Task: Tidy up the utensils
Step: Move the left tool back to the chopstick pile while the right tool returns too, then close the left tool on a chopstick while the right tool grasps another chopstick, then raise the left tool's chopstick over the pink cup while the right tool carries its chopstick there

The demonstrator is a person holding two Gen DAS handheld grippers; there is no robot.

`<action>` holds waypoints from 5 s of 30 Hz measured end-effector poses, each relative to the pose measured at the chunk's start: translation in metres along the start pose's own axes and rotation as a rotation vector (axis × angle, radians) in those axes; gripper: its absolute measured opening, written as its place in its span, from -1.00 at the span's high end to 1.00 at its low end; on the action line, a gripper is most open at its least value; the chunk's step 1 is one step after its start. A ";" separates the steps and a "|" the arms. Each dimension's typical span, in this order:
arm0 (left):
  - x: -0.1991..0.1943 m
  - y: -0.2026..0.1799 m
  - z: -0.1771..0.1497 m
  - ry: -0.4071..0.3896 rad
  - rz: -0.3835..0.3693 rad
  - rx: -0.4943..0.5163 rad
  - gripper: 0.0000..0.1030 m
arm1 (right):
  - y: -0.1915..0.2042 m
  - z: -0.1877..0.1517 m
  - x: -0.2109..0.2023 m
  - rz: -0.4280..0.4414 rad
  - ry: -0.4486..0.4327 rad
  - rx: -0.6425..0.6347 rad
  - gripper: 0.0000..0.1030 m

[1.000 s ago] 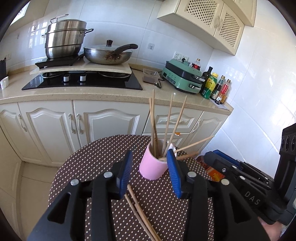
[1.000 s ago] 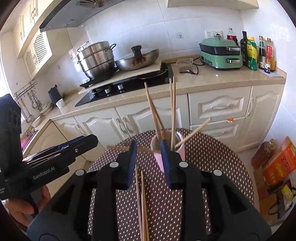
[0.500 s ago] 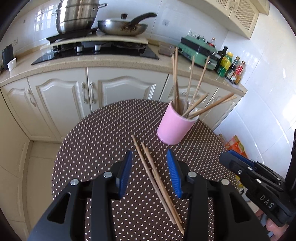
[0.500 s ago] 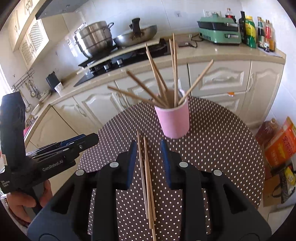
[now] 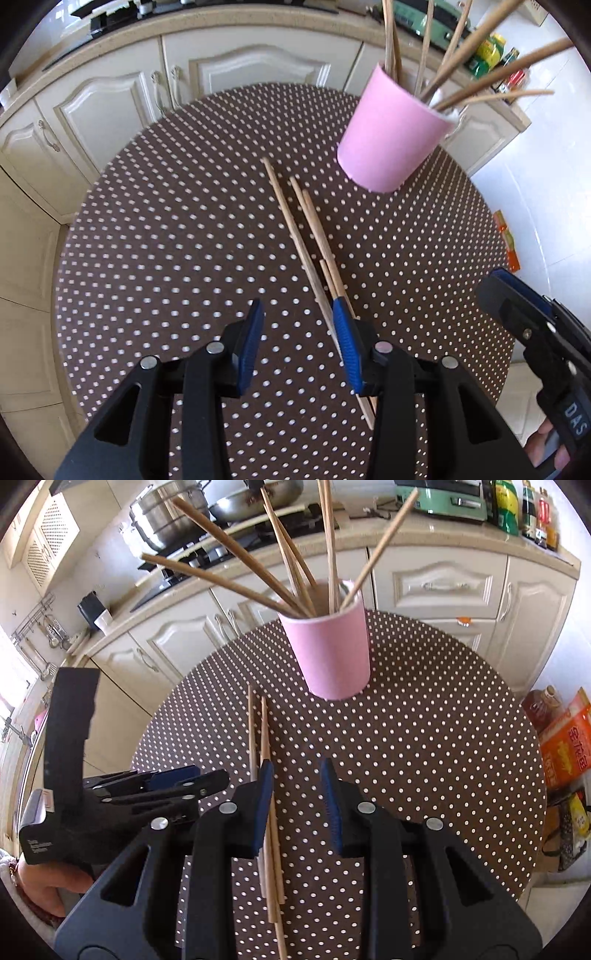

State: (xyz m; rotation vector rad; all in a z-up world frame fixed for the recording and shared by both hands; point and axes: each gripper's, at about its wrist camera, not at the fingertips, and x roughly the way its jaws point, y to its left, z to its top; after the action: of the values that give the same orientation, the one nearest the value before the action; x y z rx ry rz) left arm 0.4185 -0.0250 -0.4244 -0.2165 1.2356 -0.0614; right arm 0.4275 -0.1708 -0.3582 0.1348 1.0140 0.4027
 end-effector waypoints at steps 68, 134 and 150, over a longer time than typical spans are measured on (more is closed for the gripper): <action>0.030 0.036 0.044 0.064 -0.051 -0.011 0.89 | -0.024 0.024 0.080 0.081 0.378 0.015 0.89; -0.101 -0.013 0.205 -0.719 -0.338 0.051 0.89 | -0.027 0.198 -0.030 0.198 -0.486 -0.099 0.89; -0.067 -0.014 0.198 -0.668 -0.310 0.069 0.89 | -0.035 0.185 -0.003 0.144 -0.504 -0.112 0.89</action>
State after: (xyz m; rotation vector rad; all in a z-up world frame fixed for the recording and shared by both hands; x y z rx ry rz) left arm 0.5837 -0.0018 -0.2975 -0.3348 0.5274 -0.2767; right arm 0.5913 -0.1899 -0.2682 0.1971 0.4857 0.5235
